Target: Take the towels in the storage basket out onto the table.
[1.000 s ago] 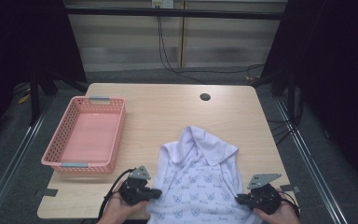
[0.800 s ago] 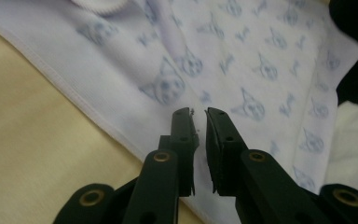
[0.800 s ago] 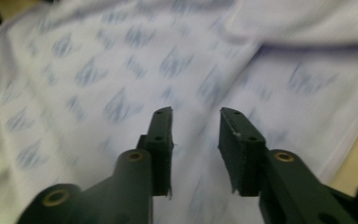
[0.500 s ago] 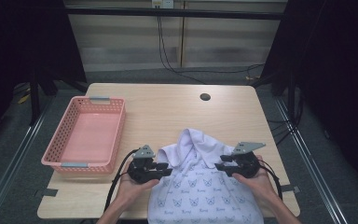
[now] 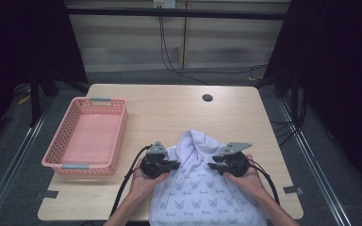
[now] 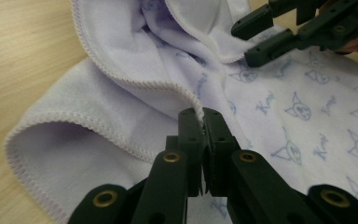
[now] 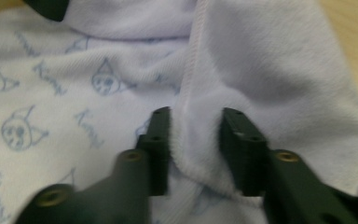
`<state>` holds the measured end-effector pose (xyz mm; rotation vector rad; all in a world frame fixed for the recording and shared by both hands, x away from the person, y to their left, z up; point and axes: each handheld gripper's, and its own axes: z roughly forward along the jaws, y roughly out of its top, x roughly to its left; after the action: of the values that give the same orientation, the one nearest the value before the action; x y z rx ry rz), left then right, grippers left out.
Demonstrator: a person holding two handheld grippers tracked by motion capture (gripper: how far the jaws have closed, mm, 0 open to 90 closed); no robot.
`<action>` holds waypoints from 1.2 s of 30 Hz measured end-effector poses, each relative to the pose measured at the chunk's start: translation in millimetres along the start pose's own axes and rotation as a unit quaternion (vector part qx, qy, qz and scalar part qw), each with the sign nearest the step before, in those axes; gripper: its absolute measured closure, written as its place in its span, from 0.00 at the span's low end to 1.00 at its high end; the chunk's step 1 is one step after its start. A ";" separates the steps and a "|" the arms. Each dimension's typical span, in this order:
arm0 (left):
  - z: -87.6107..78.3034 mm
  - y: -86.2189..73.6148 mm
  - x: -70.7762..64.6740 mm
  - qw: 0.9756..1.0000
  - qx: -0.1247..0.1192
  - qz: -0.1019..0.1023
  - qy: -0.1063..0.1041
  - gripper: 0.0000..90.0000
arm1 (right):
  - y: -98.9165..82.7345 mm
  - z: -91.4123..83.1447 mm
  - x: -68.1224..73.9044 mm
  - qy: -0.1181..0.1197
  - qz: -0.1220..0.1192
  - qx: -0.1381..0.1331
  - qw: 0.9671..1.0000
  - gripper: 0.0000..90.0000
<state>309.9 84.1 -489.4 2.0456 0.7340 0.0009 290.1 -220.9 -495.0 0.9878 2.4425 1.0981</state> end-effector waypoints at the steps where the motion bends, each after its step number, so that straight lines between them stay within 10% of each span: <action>1: -4.6 1.0 1.5 1.000 -0.007 -0.004 -0.001 0.97 | 1.9 -4.4 -1.6 0.006 0.009 -0.020 1.000 0.96; 11: -66.0 24.5 10.3 0.996 -0.089 -0.002 0.007 0.98 | 16.2 -77.5 -40.4 -0.028 0.079 -0.119 0.989 0.99; 22: -131.3 79.2 19.8 0.987 -0.151 0.030 0.047 0.98 | 67.3 -148.2 -70.7 -0.071 0.080 -0.210 0.972 0.99; 29: -134.1 105.4 55.0 0.986 -0.147 0.018 0.083 0.98 | 102.4 -150.2 -105.3 -0.103 0.088 -0.224 0.965 0.99; 36: -87.2 107.0 83.5 0.990 -0.096 -0.014 0.106 0.93 | 106.2 -103.5 -137.6 -0.129 0.115 -0.161 0.972 0.98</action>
<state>407.4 151.8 -380.2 1.8688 0.8596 0.2674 387.8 -321.9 -349.3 1.2349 1.9067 1.2978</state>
